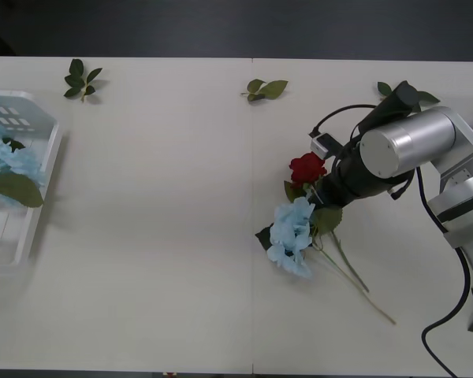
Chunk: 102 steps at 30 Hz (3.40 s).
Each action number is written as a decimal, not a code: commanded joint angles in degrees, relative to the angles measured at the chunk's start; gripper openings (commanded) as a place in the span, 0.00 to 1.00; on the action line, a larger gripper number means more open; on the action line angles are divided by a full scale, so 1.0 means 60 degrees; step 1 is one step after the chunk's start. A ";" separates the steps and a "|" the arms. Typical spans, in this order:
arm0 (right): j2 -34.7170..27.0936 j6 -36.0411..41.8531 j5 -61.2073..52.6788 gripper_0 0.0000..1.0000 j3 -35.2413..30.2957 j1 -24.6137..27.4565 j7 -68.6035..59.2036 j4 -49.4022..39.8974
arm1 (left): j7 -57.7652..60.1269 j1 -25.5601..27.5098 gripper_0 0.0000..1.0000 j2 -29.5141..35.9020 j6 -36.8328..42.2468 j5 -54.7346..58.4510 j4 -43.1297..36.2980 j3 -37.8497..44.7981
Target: Put the red flowers into the right box and the blue flowers into the left box
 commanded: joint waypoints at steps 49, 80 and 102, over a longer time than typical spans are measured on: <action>0.0569 -0.1127 -0.0118 0.04 -0.0063 -0.0299 0.0524 0.1097 | -0.7271 -0.0570 1.00 0.0453 -0.2548 0.8595 -0.2193 -0.2514; -0.2097 0.0031 -0.2154 0.00 -0.2451 -0.0416 0.0949 -0.0105 | -0.7271 -0.0819 1.00 0.0335 -0.2797 1.0279 -0.1944 -0.3568; -0.2785 -0.1053 -0.2242 1.00 -0.2334 -0.0416 0.1579 0.1653 | -0.7271 -0.0936 1.00 0.0130 -0.2768 1.0147 -0.1270 -0.3568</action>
